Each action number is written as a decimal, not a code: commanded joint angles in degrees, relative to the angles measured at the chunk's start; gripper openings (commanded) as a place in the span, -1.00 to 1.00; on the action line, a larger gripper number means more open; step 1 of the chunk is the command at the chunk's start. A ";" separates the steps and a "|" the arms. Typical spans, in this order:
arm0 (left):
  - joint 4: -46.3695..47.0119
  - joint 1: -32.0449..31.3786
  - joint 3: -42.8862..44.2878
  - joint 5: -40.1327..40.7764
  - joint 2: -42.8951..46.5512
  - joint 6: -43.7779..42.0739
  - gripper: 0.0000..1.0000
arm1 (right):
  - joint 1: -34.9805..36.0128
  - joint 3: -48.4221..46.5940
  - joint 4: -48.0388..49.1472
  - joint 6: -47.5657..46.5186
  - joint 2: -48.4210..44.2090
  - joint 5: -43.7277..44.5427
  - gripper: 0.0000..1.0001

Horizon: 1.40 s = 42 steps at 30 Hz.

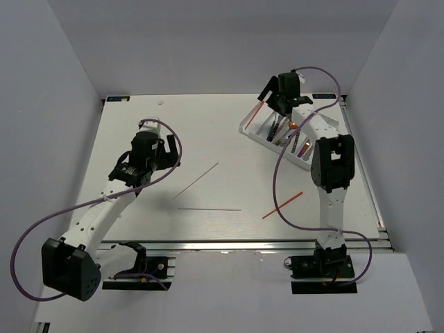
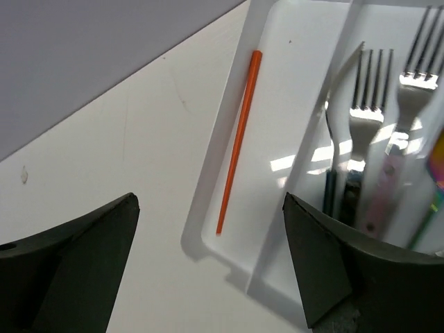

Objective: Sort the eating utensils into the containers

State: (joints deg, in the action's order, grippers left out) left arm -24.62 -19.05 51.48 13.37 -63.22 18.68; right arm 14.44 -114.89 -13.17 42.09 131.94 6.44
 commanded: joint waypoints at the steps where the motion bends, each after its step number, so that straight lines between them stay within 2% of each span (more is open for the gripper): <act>1: 1.68 -1.25 1.59 -7.47 -2.60 -0.75 0.96 | 2.35 8.15 -1.69 -9.37 -15.19 6.83 0.79; 2: 1.33 -1.60 2.38 -7.82 -3.65 -1.01 0.96 | 2.18 16.81 -0.21 -9.83 -21.66 5.53 0.79; 3: 0.63 -1.61 5.09 -7.92 -7.06 -1.10 0.96 | 1.91 21.33 2.42 -12.09 -28.08 1.95 0.79; 5: -0.95 -2.13 8.70 -8.44 -12.34 -1.10 0.96 | 1.91 29.42 3.58 -14.22 -33.91 -0.80 0.79; 6: -4.87 -3.79 11.42 -7.40 -15.67 -1.62 0.96 | 1.91 36.25 4.11 -15.18 -36.64 -2.73 0.79; 7: -7.00 -5.11 17.10 -6.61 -22.32 -2.15 0.96 | 1.82 39.27 4.55 -17.63 -41.19 -4.14 0.79; 9: -11.14 -9.84 21.44 -6.25 -27.46 -5.74 0.96 | 1.82 45.94 4.30 -19.14 -44.65 -8.34 0.79; 12: -11.76 -13.99 26.37 -6.07 -34.67 -9.62 0.96 | 1.65 51.76 4.20 -21.08 -49.31 -13.01 0.79; 14: -11.51 -15.40 29.53 -8.26 -39.93 -12.17 0.94 | 1.74 53.36 4.03 -21.69 -51.08 -14.52 0.77; 17: -10.45 -16.98 32.53 -9.94 -45.91 -14.45 0.73 | 1.74 55.56 3.68 -22.48 -52.66 -17.76 0.75; 18: -10.45 -17.16 33.06 -10.20 -47.33 -14.81 0.57 | 1.65 56.26 3.50 -22.49 -53.45 -18.04 0.74; 22: -9.49 -17.16 33.86 -7.83 -52.26 -14.63 0.33 | 1.65 57.93 3.15 -22.84 -56.69 -21.54 0.72; 28: -9.13 -17.25 33.68 -5.72 -54.29 -14.63 0.25 | 1.65 60.05 5.43 -22.75 -61.80 -22.43 0.72; 30: -9.21 -17.25 33.42 -6.24 -54.11 -14.90 0.06 | 1.73 60.05 5.61 -22.75 -62.15 -22.61 0.72; 31: -9.74 -17.25 33.42 -6.33 -54.11 -14.98 -0.13 | 1.65 59.96 5.61 -22.66 -62.15 -22.96 0.72; 37: -8.43 -17.25 29.47 -6.51 -53.94 -14.20 -0.33 | 1.73 60.66 6.93 -21.70 -62.33 -24.19 0.70; 39: -8.34 -17.25 29.20 -6.77 -54.46 -13.93 -0.59 | 1.73 61.19 7.45 -21.61 -62.85 -24.54 0.71; 41: -8.60 -17.25 29.29 -6.86 -55.52 -13.58 -0.71 | 1.73 61.63 7.81 -21.26 -63.73 -24.63 0.72; 42: -8.43 -17.25 29.20 -7.56 -55.69 -13.14 -0.85 | 1.65 62.06 8.16 -21.08 -64.08 -24.72 0.72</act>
State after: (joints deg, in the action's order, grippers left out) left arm -32.03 -36.51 82.91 6.68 -117.40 4.80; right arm 16.21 -53.54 -8.19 20.69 69.95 -16.91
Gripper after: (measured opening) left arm 0.125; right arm 0.857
